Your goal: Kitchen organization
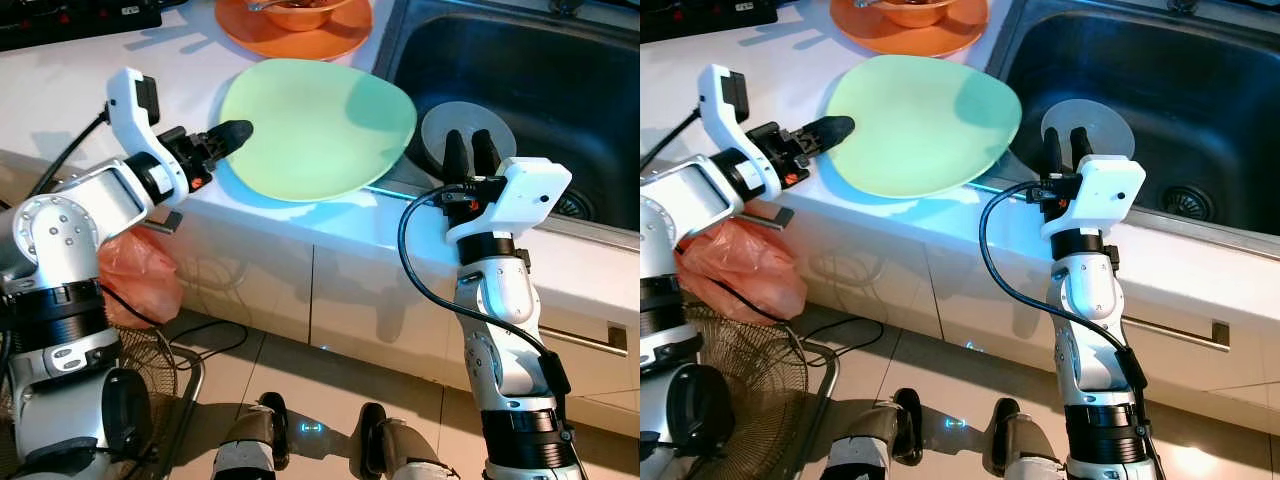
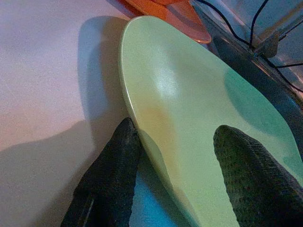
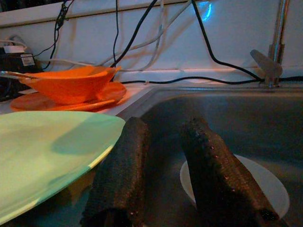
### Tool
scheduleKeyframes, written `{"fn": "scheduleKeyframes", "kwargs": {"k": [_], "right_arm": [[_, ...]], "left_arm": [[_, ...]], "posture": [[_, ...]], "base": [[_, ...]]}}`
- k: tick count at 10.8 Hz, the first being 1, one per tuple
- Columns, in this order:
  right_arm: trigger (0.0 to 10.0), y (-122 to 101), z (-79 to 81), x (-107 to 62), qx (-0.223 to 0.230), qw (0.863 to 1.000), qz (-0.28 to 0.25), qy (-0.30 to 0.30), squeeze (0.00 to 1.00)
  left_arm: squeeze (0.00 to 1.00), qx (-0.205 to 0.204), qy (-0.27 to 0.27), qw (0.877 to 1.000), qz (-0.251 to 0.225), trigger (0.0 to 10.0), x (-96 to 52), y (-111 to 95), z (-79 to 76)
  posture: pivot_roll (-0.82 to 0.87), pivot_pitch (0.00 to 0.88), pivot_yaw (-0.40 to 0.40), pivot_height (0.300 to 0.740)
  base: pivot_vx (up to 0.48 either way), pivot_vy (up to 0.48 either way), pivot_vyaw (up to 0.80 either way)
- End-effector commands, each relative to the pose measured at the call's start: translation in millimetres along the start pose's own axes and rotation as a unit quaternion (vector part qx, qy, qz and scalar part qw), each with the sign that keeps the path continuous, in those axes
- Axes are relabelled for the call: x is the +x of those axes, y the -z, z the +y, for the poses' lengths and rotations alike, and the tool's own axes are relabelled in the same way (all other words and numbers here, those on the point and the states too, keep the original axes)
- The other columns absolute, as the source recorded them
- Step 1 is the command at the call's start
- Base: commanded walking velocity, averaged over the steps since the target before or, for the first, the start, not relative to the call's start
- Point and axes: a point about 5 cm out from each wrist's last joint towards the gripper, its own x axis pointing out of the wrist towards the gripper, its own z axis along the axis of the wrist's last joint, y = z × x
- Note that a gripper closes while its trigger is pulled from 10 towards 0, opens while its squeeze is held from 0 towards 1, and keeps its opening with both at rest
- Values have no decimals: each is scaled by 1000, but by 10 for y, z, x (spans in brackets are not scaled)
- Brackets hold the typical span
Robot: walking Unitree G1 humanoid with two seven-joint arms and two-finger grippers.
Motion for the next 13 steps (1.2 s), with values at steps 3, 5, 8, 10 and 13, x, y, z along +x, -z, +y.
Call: {"fn": "scheduleKeyframes", "kwargs": {"k": [3, 5, 8, 10, 13], "right_arm": [[10000, 27, -28, -29, -3, 1000, 8, 4, 0], [10000, 35, -23, -29, -4, 1000, 10, 1, 0], [10000, 40, -30, -28, -5, 1000, 13, 0, 0], [10000, 49, -19, -26, -5, 1000, 15, -2, 0], [10000, 58, -33, -24, -7, 1000, 18, -1, 0]], "left_arm": [[0, -24, -7, 999, 31, 0, -5, 165, 54], [0, -25, -6, 999, 26, 0, -10, 166, 55], [0, -31, -5, 999, 15, 0, -16, 181, 52], [0, -38, 0, 999, -1, 0, -16, 165, 37], [0, -57, 4, 998, -32, 0, -33, 158, 20]], "posture": [[93, 283, 18, 740], [92, 280, 16, 740], [92, 276, 12, 740], [91, 278, 10, 740], [92, 281, 6, 740]], "base": [[0, 0, 0], [0, 0, 0], [0, 0, 0], [0, 0, 0], [0, 0, 0]]}}
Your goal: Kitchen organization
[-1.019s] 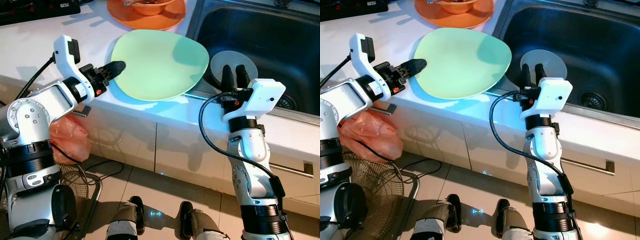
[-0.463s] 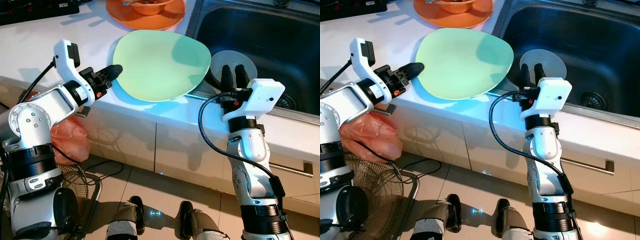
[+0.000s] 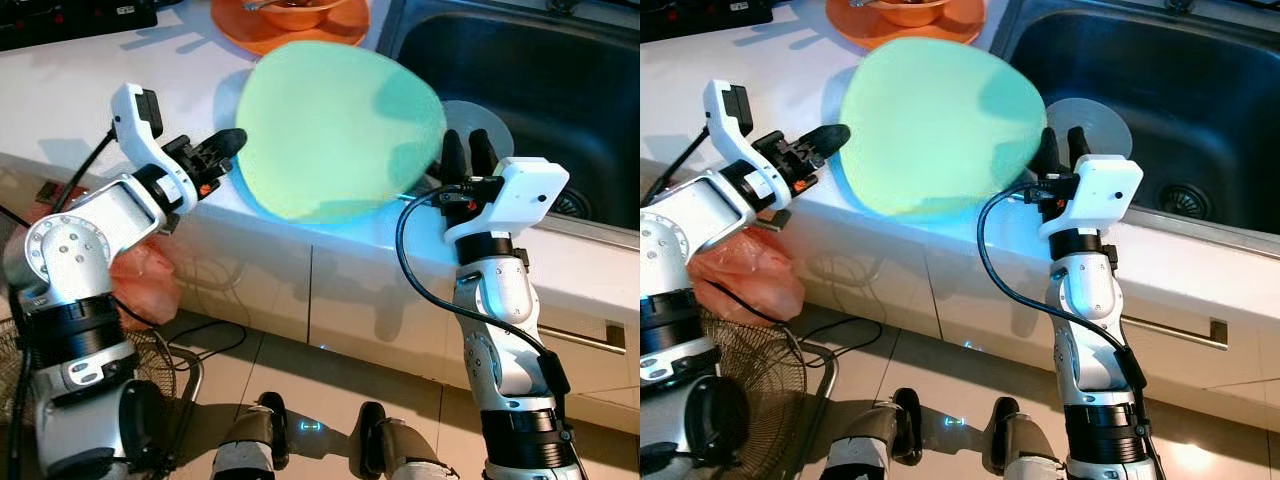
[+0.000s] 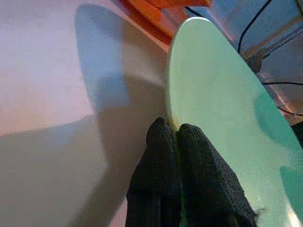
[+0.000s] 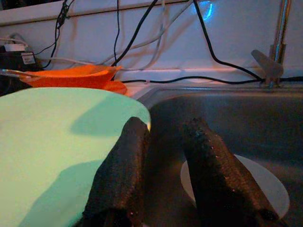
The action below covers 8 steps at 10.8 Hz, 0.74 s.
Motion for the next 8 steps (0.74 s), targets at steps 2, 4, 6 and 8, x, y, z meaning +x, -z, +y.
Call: {"fn": "scheduleKeyframes", "kwargs": {"k": [2, 4, 6, 8], "right_arm": [[10000, 66, -50, -26, -5, 1000, 20, 8, 0], [10000, 66, -59, -29, -6, 1000, 20, 11, 0], [10000, 59, -83, -21, -8, 1000, 18, 14, 0], [10000, 50, -91, -18, -8, 1000, 16, 16, 0]], "left_arm": [[0, -18, 1, 1000, -10, 0, -30, 63, 0], [0, -49, 6, 997, -60, 0, -17, 61, -40], [0, -82, 19, 990, -113, 10000, -3, 78, -135], [0, -97, 33, 987, -122, 10000, 14, 151, -202]], "posture": [[96, 279, 5, 740], [93, 276, 2, 740], [94, 275, -3, 740], [92, 273, -5, 740]], "base": [[0, 0, 0], [0, 0, 0], [0, 0, 0], [0, 0, 0]]}}
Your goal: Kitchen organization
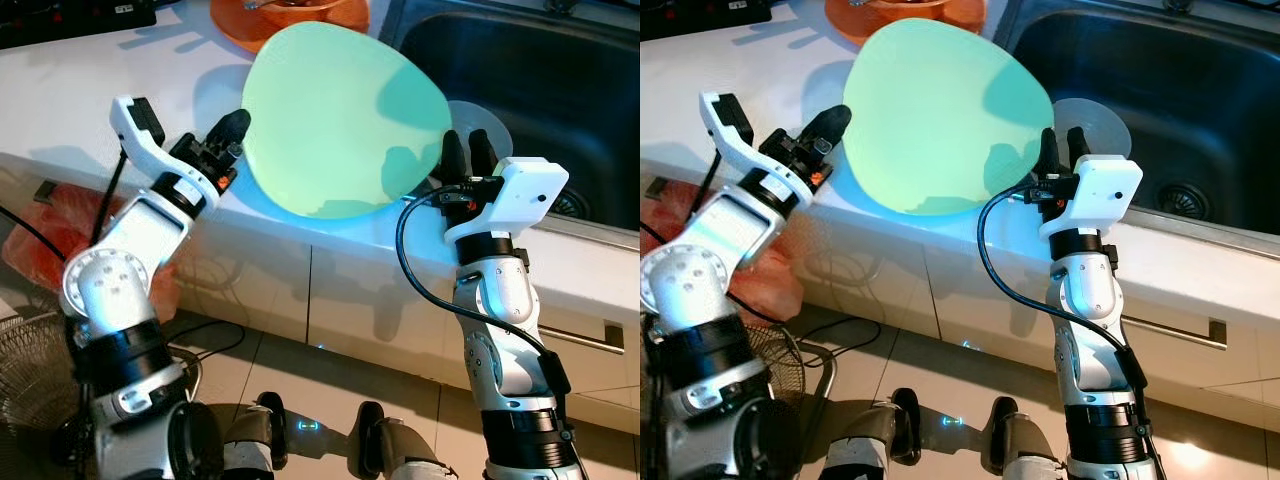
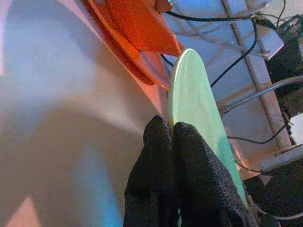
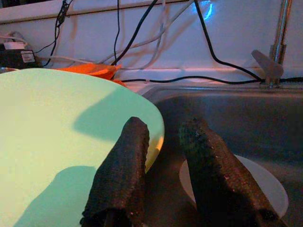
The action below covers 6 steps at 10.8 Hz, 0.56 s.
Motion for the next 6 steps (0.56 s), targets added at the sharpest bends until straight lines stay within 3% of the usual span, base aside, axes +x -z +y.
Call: {"fn": "scheduleKeyframes", "kwargs": {"k": [1, 6], "right_arm": [[10000, 19, -119, -8, -12, 1000, 8, 21, 0], [10000, -248, -434, 124, -13, 995, -45, 90, 0]], "left_arm": [[0, 0, 3, 1000, -6, 10000, -21, 32, -31], [0, -28, 3, 1000, -9, 10000, -2, 174, -74]], "posture": [[86, 273, -5, 740], [85, 270, -10, 740]], "base": [[0, 0, 0], [0, 0, 0]]}}
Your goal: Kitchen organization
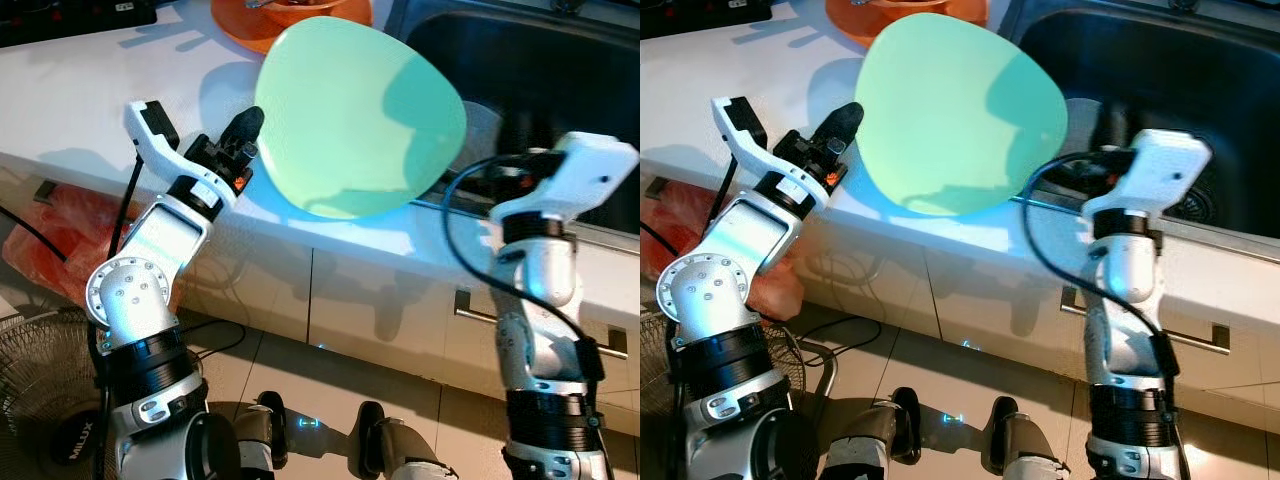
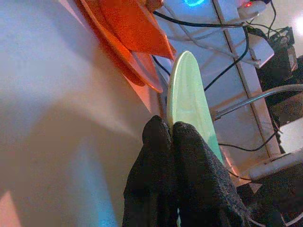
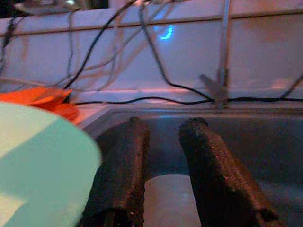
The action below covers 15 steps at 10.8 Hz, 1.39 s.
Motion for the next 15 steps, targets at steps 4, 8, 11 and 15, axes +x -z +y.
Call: {"fn": "scheduleKeyframes", "kwargs": {"k": [4, 8, 11, 15], "right_arm": [[10000, -49, -74, 28, 8, 1000, -5, 21, 0], [10000, 22, -51, 6, 18, 1000, 10, 22, 0], [10000, 45, -43, -6, 21, 999, 14, 23, 0], [10000, 67, -13, -12, 23, 999, 21, 18, 0]], "left_arm": [[0, -36, 12, 999, -21, 10000, 9, 43, -56], [0, -98, 60, 993, -27, 10000, 79, 166, -273], [0, -129, 87, 986, -53, 10000, 151, 118, -401], [0, -114, 83, 989, -50, 10000, 162, 119, -415]], "posture": [[83, 263, -10, 740], [85, 257, -8, 740], [83, 251, -8, 740], [88, 259, -10, 740]], "base": [[0, 0, 0], [0, 0, 0], [0, 0, 0], [0, 0, 0]]}}
